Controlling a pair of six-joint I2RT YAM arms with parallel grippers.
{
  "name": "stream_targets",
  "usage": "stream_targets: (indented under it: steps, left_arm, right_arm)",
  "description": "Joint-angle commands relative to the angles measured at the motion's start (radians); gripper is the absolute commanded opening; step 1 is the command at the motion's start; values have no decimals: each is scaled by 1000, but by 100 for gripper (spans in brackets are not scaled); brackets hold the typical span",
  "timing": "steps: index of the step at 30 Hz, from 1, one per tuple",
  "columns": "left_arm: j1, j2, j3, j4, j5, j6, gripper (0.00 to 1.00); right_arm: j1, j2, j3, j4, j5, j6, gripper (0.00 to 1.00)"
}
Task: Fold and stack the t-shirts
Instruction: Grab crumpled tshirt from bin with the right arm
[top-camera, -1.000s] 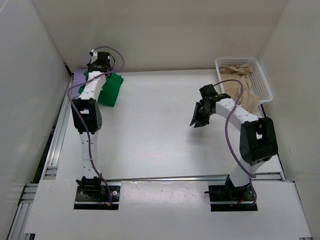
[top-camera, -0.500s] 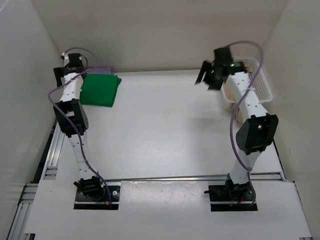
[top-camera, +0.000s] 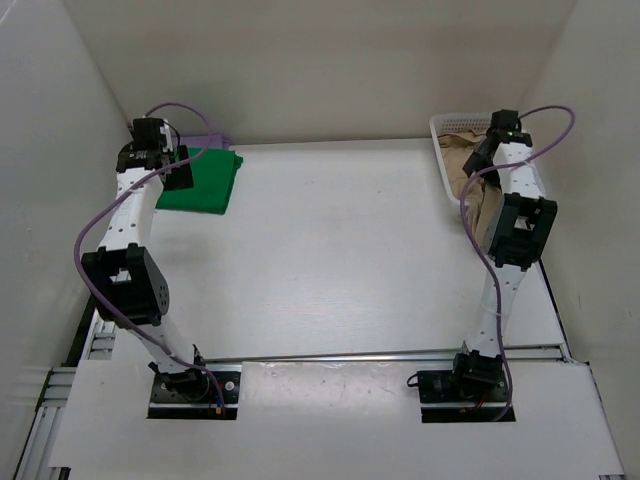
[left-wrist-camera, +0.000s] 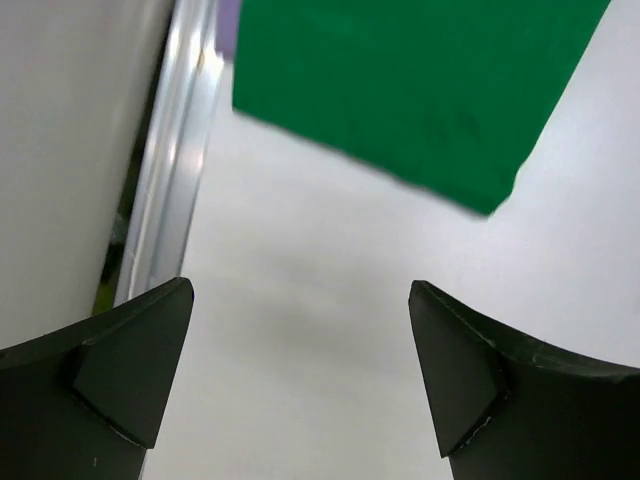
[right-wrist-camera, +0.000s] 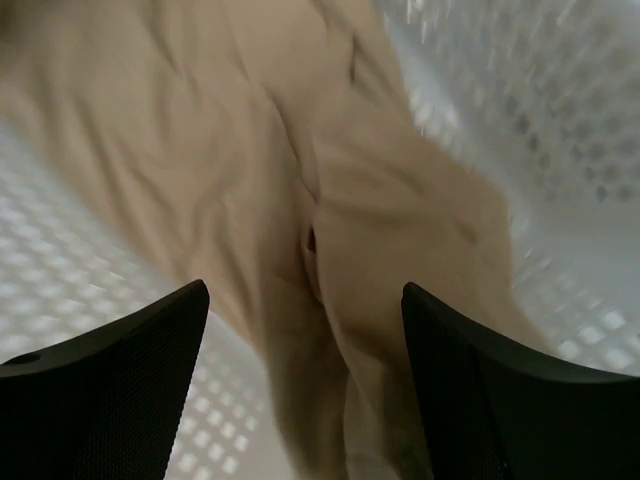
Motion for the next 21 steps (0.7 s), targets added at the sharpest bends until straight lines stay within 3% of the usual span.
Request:
stream_targets:
  steps: [1, 4, 5, 7, 8, 10, 13, 21]
  left_arm:
    - [18, -7, -76, -129, 37, -3, 100]
    - [18, 2, -85, -130, 37, -3, 100]
    - [18, 12, -73, -130, 37, -3, 100]
    - [18, 51, -21, -163, 37, -3, 100]
    - [18, 60, -6, -174, 37, -3, 100]
    - [18, 81, 16, -197, 46, -3, 100]
    - [18, 81, 25, -206, 46, -3, 100]
    - [18, 72, 7, -206, 56, -3, 100]
  right_arm:
    - [15, -47, -30, -16, 1, -52, 82]
    - [4, -22, -30, -28, 35, -52, 82]
    - [-7, -12, -30, -28, 35, -40, 73]
    - [-19, -1, -30, -38, 25, -18, 51]
    - [-31, -1, -30, -38, 4, -18, 26]
    - [-45, -1, -30, -47, -16, 9, 0]
    - [-54, -44, -16, -36, -74, 9, 0]
    - [-54, -399, 87, 126, -259, 26, 0]
